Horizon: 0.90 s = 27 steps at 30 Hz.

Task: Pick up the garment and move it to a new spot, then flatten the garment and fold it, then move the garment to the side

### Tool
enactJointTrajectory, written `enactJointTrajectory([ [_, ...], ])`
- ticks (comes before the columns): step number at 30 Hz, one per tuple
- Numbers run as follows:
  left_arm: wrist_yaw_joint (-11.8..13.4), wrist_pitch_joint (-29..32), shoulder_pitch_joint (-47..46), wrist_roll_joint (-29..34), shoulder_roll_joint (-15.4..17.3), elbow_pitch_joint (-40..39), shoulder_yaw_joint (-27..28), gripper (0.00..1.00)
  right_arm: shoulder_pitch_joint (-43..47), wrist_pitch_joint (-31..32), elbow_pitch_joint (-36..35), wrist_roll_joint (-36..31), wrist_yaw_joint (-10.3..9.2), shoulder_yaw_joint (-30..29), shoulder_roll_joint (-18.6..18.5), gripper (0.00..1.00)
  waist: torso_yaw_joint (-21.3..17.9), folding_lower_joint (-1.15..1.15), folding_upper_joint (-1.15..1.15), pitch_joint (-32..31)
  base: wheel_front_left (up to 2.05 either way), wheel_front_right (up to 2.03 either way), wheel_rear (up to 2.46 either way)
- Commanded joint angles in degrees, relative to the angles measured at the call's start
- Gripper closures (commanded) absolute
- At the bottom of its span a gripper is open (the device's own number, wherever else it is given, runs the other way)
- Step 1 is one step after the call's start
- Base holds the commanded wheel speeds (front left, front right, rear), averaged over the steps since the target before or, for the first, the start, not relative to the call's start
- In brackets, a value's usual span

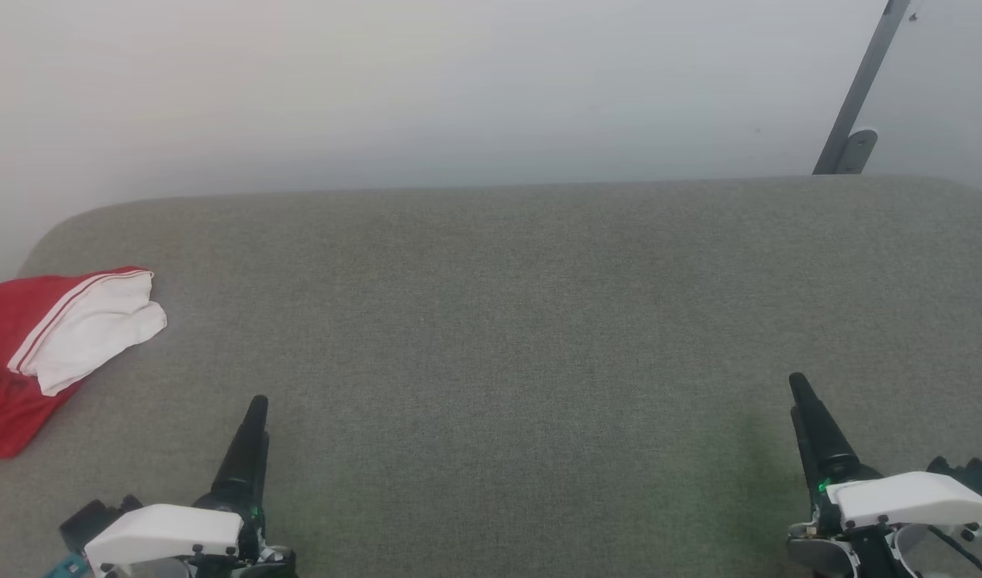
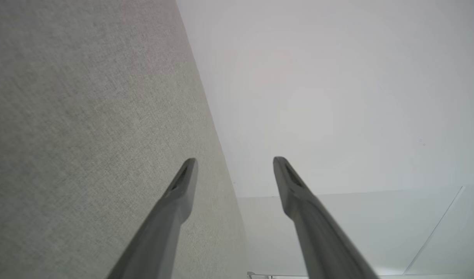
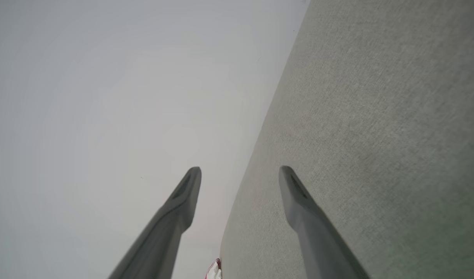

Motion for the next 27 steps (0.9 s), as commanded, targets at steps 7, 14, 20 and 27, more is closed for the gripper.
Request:
enactJointTrajectory([
  [7, 1.9, -1.9, -0.5, 6.5, 2.9, -2.0, -1.9, 0.0, -2.4, -1.7, 0.1, -7.6, 0.01, 1.1, -1.3, 0.0, 0.0, 0.0, 0.0, -0.2, 0.0, 0.0, 0.0],
  [14, 3.7, -3.5, -0.5, 12.4, 4.9, -2.6, -3.7, 0.0, -3.2, -2.1, 0.5, -14.1, 0.01, 1.5, -1.9, 0.0, 0.0, 0.0, 0.0, -0.4, 0.0, 0.0, 0.0],
  [20, 5.1, -4.8, -0.7, 17.4, 6.5, -3.2, -5.3, 0.0, -3.8, -1.9, 0.7, -20.1, 0.01, 1.8, -2.6, 0.0, -0.1, 0.0, 0.0, -0.5, 0.0, 0.0, 0.0],
  [27, 6.4, -6.2, -0.7, 22.5, 8.3, -3.8, -6.5, 0.0, -4.4, -2.2, 0.3, -25.5, 0.02, 1.9, -3.2, 0.0, -0.1, 0.0, 0.0, -0.7, 0.0, 0.0, 0.0],
])
